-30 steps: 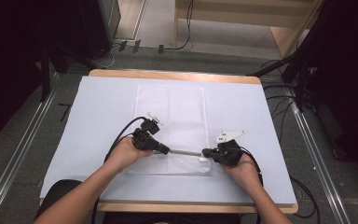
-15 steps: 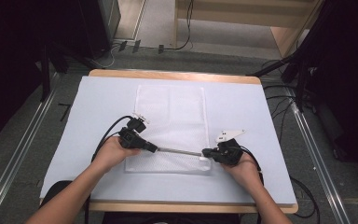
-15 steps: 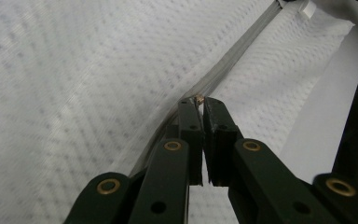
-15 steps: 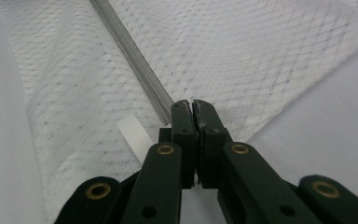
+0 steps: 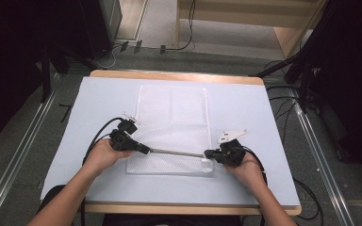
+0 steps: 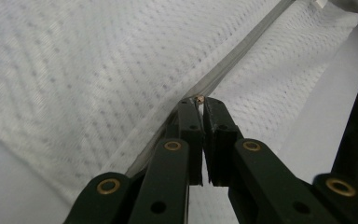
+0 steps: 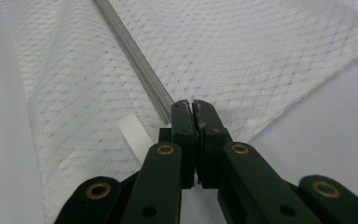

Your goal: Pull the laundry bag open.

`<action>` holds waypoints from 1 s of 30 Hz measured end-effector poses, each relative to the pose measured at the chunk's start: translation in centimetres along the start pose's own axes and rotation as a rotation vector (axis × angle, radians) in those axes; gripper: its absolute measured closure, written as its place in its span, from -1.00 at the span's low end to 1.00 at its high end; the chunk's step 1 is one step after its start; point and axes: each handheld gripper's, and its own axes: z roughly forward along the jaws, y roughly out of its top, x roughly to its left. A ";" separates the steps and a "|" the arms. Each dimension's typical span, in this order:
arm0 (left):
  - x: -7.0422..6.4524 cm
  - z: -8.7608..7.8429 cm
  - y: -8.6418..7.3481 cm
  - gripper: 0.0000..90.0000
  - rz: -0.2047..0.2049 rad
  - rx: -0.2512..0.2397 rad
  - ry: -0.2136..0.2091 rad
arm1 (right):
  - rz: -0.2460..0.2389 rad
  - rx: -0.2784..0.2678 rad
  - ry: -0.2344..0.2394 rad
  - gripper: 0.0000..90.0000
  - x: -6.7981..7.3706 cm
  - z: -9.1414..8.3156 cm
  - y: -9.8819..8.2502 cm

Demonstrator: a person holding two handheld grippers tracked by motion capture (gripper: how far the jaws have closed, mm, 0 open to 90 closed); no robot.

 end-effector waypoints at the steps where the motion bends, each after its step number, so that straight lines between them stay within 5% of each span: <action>1: 0.1 -0.1 -0.2 0.96 -0.010 -0.011 0.007 | 0.000 0.002 0.002 0.99 0.0 0.0 0.0; 14: 1.0 -1.6 -1.6 0.96 -0.033 -0.026 0.062 | -0.030 -0.002 0.024 0.99 -0.4 0.0 0.0; 30: 3.3 -4.3 -4.0 0.96 -0.115 -0.057 0.067 | -0.032 0.008 0.061 0.99 -0.9 0.1 0.2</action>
